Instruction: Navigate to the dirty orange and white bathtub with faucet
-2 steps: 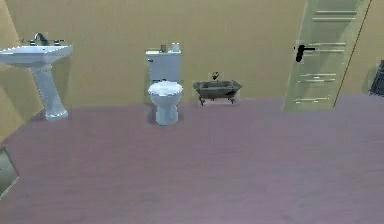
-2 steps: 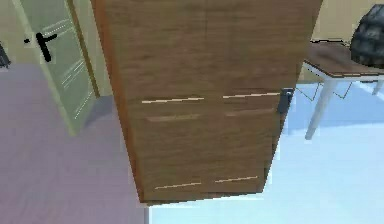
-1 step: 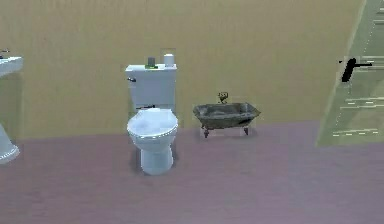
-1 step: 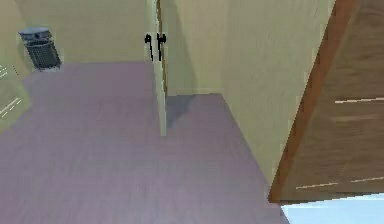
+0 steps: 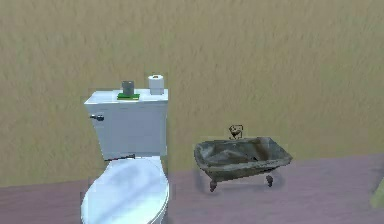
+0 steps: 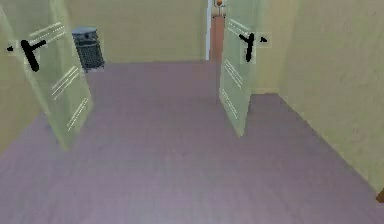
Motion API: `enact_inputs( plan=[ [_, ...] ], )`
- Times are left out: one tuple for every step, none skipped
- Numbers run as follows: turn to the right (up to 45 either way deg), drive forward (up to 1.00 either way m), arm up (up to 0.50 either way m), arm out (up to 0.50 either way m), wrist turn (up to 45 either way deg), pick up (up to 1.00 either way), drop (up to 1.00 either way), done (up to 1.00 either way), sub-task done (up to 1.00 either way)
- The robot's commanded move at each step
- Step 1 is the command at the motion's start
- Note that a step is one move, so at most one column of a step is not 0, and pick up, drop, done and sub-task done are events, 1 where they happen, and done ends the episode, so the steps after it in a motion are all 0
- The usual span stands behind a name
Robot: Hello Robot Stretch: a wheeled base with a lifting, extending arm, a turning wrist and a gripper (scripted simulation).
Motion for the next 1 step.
enact_inputs(
  plan=[
    [15.0, 0.0, 0.0, 0.0, 0.0, 0.0, 0.0, 0.0, 0.0]
  ],
)
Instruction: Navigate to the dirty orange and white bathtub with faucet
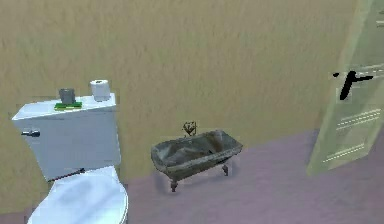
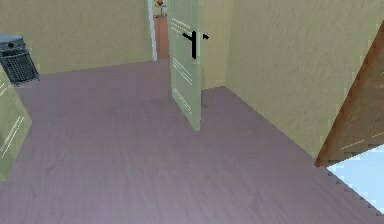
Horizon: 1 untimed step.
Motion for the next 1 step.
enact_inputs(
  plan=[
    [0.0, 0.0, 0.0, 0.0, 0.0, 0.0, 0.0, 1.0, 0.0]
  ],
)
